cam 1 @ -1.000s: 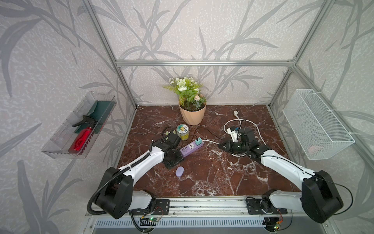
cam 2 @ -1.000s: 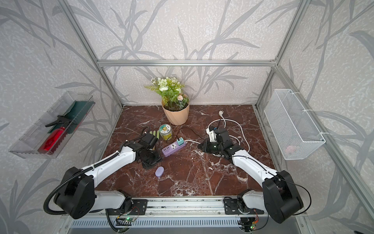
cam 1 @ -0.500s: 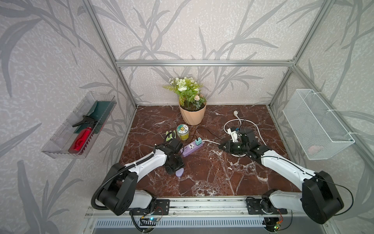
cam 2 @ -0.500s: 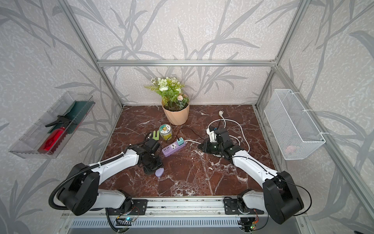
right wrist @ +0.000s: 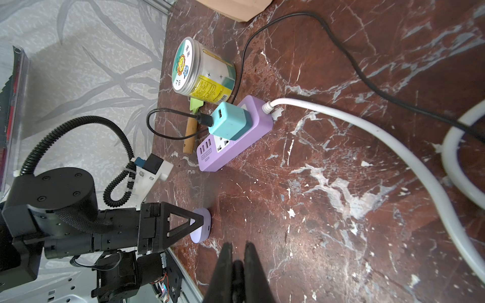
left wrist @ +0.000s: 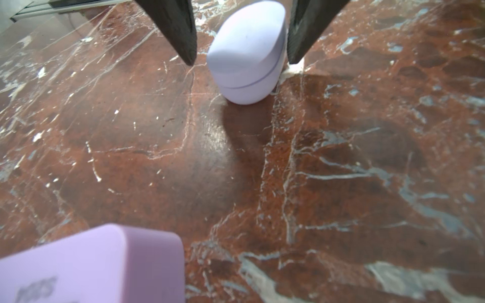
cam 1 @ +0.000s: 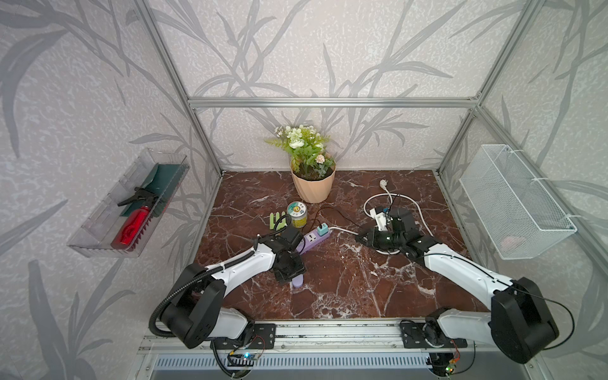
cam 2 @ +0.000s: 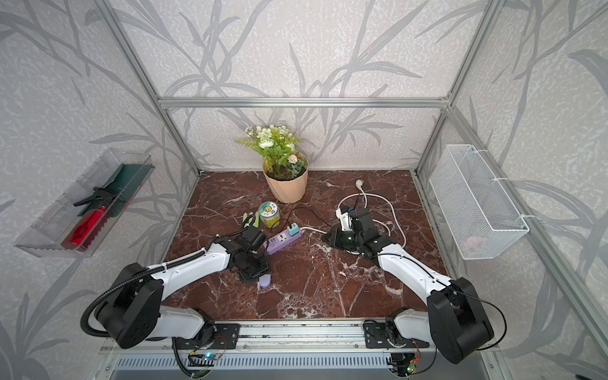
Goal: Charge the bluetooth headset
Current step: Pick up the bluetooth headset from the center of the board, then insert the bluetooth headset.
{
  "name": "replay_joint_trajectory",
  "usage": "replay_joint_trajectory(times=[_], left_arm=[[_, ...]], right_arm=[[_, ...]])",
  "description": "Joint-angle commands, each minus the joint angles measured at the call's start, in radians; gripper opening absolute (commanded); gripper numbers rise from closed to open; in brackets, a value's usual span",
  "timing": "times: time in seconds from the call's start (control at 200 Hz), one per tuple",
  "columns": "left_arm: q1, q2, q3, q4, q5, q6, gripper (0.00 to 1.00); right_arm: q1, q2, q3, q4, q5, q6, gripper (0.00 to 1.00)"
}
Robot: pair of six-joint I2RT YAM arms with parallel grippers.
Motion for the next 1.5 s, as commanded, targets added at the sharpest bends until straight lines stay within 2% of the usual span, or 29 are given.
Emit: replay_joint_trajectory(times=[0.0,0.21,0.44,0.505,0.821,0.986,1.206,1.496], left_arm=[[-0.004,0.021,0.013,-0.006,-0.015,0.013,0.54],[-0.006,0.077,0.026,0.009,-0.001,0.036,0.54],[-0.006,0.099,0.036,0.008,0.001,0.051,0.4],[-0.007,0.103,0.046,0.005,0.003,0.056,0.33],[-0.001,0.097,0.09,0.054,0.067,0.105,0.25],[0.014,0.054,0.145,0.095,0.123,0.139,0.2],[0.065,-0.038,0.207,0.173,0.181,0.136,0.19],[0.1,-0.114,0.194,0.396,0.305,0.037,0.17]], right_arm=[[-0.003,-0.007,0.0,0.006,0.002,-0.001,0.0],[-0.003,-0.009,0.002,-0.011,0.009,-0.017,0.0],[-0.003,0.002,-0.003,-0.001,0.007,-0.016,0.0],[-0.003,0.008,-0.001,0.004,0.005,-0.015,0.0],[0.011,0.04,0.02,0.008,0.003,-0.023,0.0],[0.062,0.048,0.059,-0.01,0.018,-0.04,0.0],[0.078,0.035,0.075,0.05,-0.003,-0.011,0.0],[0.131,0.041,0.14,0.169,-0.061,0.025,0.0]])
